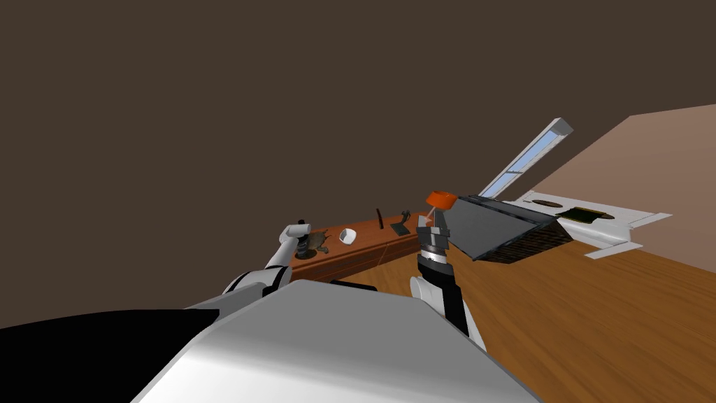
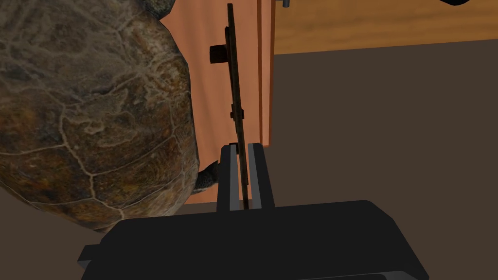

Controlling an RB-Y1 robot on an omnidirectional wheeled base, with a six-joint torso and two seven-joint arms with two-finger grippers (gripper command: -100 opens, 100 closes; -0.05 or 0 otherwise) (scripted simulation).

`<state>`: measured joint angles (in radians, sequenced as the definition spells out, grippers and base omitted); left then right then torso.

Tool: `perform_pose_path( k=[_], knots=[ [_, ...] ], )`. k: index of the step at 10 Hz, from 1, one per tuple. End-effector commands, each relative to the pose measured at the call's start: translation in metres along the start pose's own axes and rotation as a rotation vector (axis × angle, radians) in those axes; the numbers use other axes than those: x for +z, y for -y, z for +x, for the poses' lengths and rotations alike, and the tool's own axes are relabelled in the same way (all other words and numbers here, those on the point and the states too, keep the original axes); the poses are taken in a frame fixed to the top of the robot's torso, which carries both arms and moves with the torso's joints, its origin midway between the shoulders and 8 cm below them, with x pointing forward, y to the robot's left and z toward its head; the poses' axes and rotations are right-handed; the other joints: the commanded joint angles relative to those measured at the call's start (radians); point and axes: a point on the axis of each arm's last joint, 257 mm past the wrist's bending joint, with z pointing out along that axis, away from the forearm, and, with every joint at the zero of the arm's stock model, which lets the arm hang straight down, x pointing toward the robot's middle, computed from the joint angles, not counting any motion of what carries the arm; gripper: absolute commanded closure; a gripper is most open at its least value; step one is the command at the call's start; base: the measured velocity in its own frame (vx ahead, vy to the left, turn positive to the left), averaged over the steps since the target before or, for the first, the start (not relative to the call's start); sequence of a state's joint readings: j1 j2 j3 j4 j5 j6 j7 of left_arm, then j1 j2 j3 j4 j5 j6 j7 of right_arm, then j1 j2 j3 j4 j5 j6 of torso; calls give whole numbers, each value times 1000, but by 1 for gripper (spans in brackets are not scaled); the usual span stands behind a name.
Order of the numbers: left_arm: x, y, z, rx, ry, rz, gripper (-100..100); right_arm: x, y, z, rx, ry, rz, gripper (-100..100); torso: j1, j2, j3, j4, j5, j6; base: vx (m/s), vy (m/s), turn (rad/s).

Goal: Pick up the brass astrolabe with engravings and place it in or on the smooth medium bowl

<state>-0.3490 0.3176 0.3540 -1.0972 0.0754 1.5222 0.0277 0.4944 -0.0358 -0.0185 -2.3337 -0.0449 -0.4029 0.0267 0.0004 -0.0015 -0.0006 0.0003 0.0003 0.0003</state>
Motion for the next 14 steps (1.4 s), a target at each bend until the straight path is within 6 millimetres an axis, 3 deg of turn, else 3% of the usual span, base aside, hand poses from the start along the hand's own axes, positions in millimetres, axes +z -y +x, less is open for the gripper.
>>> perform_pose_path(
  k=[1, 2, 3, 4, 7, 14],
  knots=[
    [-9, 1, -1, -1, 0, -2, 100, 0, 0, 0, 0, 0, 0, 0, 0, 0, 0, 0, 0, 0, -19, -19, -11],
    [-6, 2, 0, -1, 0, 2, 100, 0, 0, 0, 0, 0, 0, 0, 0, 0, 0, 0, 0, 0, -7, -8, -2],
    [-7, 2, 0, -1, 0, 0, 0, 0, 0, 0, 0, 0, 0, 0, 0, 0, 0, -1, 0, 0, 0, 0, 0],
    [-16, 15, 3, -5, -3, 20, 100, 0, 0, 0, 0, 0, 0, 0, 1, -1, -1, -1, 0, 0, -27, -63, -1],
    [-37, 41, 8, -13, -7, 56, 100, 0, 0, 0, 0, 0, 0, 0, -9, 2, 1, 1, -2, 1, -44, -136, -11],
    [-86, 90, 14, -27, -17, 129, 100, 0, 0, 0, 0, 0, 0, 0, -9, 2, 2, 2, -2, 0, -30, -121, -9]
  ],
)
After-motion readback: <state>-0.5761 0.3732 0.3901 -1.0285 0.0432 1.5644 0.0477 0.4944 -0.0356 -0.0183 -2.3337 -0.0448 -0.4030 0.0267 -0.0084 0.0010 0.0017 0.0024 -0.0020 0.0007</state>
